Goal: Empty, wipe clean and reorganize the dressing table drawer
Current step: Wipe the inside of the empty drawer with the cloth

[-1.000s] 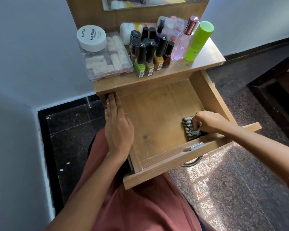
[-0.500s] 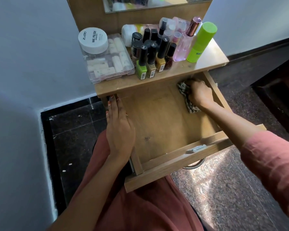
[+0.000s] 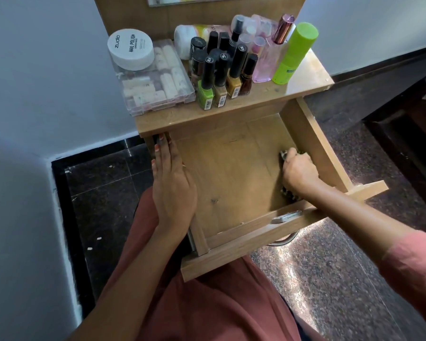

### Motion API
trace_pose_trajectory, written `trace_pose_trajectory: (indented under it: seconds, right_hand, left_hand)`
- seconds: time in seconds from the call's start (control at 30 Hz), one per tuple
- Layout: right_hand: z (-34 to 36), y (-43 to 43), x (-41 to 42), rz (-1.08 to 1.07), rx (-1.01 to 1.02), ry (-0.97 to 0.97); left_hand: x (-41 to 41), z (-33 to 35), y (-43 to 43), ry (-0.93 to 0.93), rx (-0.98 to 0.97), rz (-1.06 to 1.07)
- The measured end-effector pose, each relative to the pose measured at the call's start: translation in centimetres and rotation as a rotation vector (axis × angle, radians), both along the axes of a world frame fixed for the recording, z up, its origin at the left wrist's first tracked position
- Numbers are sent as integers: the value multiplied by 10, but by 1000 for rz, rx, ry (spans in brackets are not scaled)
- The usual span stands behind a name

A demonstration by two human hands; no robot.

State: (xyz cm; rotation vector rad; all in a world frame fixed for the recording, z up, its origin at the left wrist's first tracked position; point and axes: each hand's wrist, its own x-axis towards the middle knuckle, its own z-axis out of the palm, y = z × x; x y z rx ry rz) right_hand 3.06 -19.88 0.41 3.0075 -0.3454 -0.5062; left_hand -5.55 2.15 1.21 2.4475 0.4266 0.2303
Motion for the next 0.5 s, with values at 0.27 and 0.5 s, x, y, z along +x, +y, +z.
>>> trace_pose_trajectory:
  seconds: [0.27,0.5]
  right_hand:
    - [3,36,-17,-108,152,51]
    - [7,49,-35,-41,192,37]
  left_hand:
    - [0,0,0,10,-13,8]
    - [-1,0,1,5,26,-6]
